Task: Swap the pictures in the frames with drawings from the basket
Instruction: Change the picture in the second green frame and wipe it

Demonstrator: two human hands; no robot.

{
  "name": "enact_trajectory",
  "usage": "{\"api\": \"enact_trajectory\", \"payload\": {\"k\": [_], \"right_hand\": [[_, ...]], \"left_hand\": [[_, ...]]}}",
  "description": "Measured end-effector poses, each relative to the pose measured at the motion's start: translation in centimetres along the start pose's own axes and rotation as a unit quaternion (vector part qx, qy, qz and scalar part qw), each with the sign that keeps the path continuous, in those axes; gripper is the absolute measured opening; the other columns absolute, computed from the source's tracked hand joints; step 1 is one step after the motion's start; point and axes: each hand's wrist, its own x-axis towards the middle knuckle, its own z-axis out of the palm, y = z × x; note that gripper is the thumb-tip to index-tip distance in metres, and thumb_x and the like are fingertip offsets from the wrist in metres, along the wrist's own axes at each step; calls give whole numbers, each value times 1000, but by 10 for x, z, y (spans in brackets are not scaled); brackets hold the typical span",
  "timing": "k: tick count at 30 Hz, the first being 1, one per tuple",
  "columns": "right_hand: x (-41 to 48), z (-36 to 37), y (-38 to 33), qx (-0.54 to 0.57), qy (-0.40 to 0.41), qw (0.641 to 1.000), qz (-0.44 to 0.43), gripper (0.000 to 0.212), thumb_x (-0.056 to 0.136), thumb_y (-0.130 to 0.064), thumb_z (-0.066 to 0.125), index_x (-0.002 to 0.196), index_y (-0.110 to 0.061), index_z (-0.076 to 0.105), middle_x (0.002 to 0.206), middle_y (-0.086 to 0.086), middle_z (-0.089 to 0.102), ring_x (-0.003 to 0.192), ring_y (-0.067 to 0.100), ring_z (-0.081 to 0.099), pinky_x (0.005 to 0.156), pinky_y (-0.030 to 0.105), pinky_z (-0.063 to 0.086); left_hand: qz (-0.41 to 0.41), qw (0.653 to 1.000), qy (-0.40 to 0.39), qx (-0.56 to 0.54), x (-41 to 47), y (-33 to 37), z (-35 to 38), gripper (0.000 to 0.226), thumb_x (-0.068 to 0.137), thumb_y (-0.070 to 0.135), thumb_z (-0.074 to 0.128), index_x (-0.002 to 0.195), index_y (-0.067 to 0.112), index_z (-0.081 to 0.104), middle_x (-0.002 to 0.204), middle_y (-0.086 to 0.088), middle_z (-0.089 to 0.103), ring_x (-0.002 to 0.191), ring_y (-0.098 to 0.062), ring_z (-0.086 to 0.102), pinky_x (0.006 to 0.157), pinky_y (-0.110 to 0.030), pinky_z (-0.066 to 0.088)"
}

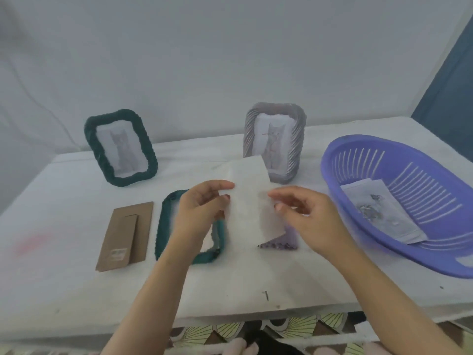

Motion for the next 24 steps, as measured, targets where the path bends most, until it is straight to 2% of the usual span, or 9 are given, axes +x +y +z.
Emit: {"api": "enact_trajectory", "payload": {"k": [3, 6, 8, 10, 12, 15, 17, 19, 24], "right_hand": [[9, 34, -1, 12, -39, 998, 48, 25, 79, -15, 67, 78, -40, 70, 98, -4, 69, 87, 8, 59, 83, 23, 47], [17, 62, -5, 58, -98, 989, 100, 23, 79, -10, 69, 80, -33, 71, 106, 10, 68, 97, 21, 63, 86, 31, 53], [21, 76, -8, 87, -132, 981, 115, 24, 79, -4, 68, 80, -28, 71, 104, 22, 66, 88, 18, 62, 73, 19, 52], [25, 88, -8, 85, -149, 979, 115, 24, 78, 2, 67, 80, -22, 70, 93, 26, 66, 80, 14, 56, 71, 16, 46], [29, 99, -6, 71, -147, 980, 118, 25, 77, 3, 67, 79, -21, 70, 78, 12, 64, 74, 14, 56, 70, 20, 49], [33, 113, 0, 14, -113, 986, 121, 27, 74, 1, 70, 77, -26, 69, 72, -5, 60, 62, 14, 56, 72, 28, 54], [34, 120, 4, -36, -97, 990, 99, 26, 75, -2, 70, 78, -28, 68, 71, -9, 60, 55, 5, 51, 68, 19, 51], [34, 125, 6, -84, -93, 989, 79, 21, 77, -5, 68, 81, -25, 69, 72, -9, 61, 54, 1, 50, 62, 8, 44], [35, 131, 14, -178, -91, 977, 74, 18, 80, -8, 64, 91, -21, 70, 75, -10, 61, 60, 1, 50, 56, 4, 38]], "left_hand": [[-10, 1000, 12, 3, -1, -2, -37, 31, 86, -11, 49, 83, 14, 68, 73, -1, 65, 67, -14, 57, 57, -22, 50], [-18, 1000, 26, 4, -2, -3, -66, 30, 86, -11, 50, 79, 13, 66, 68, 7, 66, 61, -9, 57, 52, -20, 49], [-34, 999, 36, 10, -1, -8, -84, 31, 86, -9, 51, 77, 16, 67, 70, 4, 66, 65, -11, 58, 57, -22, 50], [-49, 998, 41, 23, 0, -14, -99, 32, 86, -7, 52, 78, 19, 69, 76, -3, 64, 72, -16, 59, 66, -28, 51], [-58, 996, 44, 43, 1, -18, -109, 27, 85, -6, 56, 85, 18, 68, 82, -4, 65, 78, -18, 61, 72, -29, 53], [-66, 990, 68, 102, 4, -25, -118, 26, 79, -3, 66, 93, 19, 67, 87, 4, 66, 74, -3, 64, 64, -9, 49], [-69, 983, 91, 141, 8, -29, -121, 25, 77, 2, 70, 94, 20, 66, 90, 5, 66, 78, 0, 63, 57, -3, 45], [-64, 978, 98, 172, 13, -34, -123, 23, 77, 5, 71, 91, 23, 66, 91, 6, 66, 85, -5, 63, 57, -5, 46], [-40, 960, 70, 270, 22, -46, -122, 22, 77, 9, 71, 91, 26, 65, 88, 5, 66, 82, -6, 61, 65, -14, 45]]}}
